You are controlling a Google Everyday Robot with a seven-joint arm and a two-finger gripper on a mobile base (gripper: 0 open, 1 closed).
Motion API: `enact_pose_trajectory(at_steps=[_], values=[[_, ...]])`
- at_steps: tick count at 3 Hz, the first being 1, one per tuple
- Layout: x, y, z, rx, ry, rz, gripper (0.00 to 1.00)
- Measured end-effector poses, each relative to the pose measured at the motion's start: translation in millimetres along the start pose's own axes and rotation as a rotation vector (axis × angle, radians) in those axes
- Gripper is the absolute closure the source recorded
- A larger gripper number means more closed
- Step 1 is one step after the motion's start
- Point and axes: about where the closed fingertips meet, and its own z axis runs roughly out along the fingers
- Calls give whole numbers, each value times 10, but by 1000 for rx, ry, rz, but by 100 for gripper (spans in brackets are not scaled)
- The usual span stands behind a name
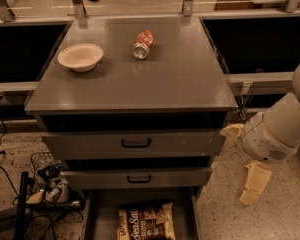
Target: Pick brown chip bag from bottom drawer and place on counter
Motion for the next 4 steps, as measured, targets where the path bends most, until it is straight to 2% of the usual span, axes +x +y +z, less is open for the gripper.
enact_pose_trajectory(at_steps=[1,2,3,4], values=[[52,120,464,-51,-65,43,0],[101,178,774,-93,-84,64,0],[101,178,774,-93,-84,64,0],[123,128,968,-48,-63,87,0]])
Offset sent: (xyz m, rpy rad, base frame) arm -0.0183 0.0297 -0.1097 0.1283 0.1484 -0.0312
